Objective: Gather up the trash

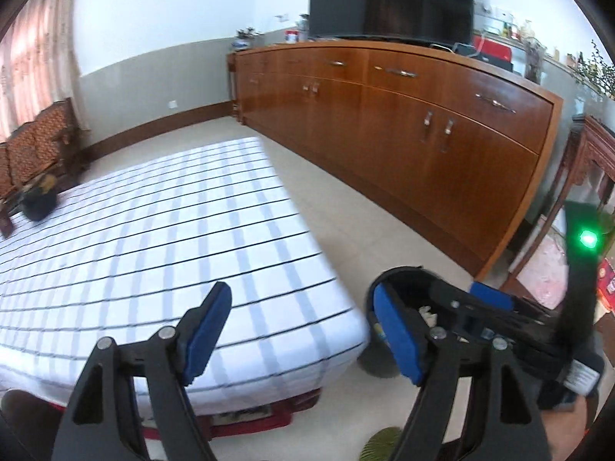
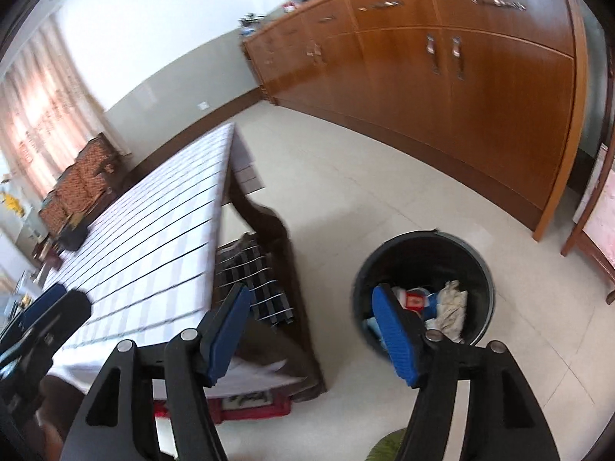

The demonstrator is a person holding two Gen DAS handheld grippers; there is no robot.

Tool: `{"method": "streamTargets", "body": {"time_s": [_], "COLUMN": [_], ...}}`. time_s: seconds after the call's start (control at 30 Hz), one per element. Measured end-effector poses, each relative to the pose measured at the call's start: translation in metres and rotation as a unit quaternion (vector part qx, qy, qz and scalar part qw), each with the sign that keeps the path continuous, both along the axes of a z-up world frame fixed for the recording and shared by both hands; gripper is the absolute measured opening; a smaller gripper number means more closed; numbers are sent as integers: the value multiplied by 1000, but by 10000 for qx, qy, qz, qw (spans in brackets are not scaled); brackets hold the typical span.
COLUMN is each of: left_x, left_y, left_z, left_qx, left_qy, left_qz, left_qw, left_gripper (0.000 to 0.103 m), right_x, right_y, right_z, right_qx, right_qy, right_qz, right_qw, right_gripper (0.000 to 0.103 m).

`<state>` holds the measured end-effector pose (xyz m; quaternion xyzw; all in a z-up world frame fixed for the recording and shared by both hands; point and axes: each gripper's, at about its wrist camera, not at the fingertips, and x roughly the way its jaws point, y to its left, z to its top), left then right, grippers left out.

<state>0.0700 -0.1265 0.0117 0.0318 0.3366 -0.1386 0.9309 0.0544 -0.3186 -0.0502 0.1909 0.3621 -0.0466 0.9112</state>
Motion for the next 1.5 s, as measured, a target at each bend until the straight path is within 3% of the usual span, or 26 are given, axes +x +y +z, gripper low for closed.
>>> {"method": "streamTargets", "body": {"time_s": [0.1, 0.27, 0.47, 0.83, 1.5], "left_x": [-15, -38, -59, -83, -85], "left_y": [24, 58, 83, 98, 92], "left_z": [2, 9, 13, 11, 12], "left_qx": [33, 17, -108, -296, -310], "left_qy": [-88, -194, -258, -300, -321], "left_qz": [231, 557, 1036, 1098, 1045], "left_qw": [9997, 9983, 9942, 9931, 9935], "left_gripper": [78, 82, 87, 87, 87], "right_x": [-23, -59, -77, -97, -102], "right_y": [32, 77, 110, 120, 119], "right_z": [18, 44, 53, 57, 65], "right_qx": [-230, -704, -859, -969, -1073], "right_qy": [-251, -652, -576, -671, -767], "right_qz": [125, 116, 135, -170, -215], "right_qw": [9993, 9953, 9945, 9929, 9910], "right_gripper": [70, 86, 87, 87, 87]}}
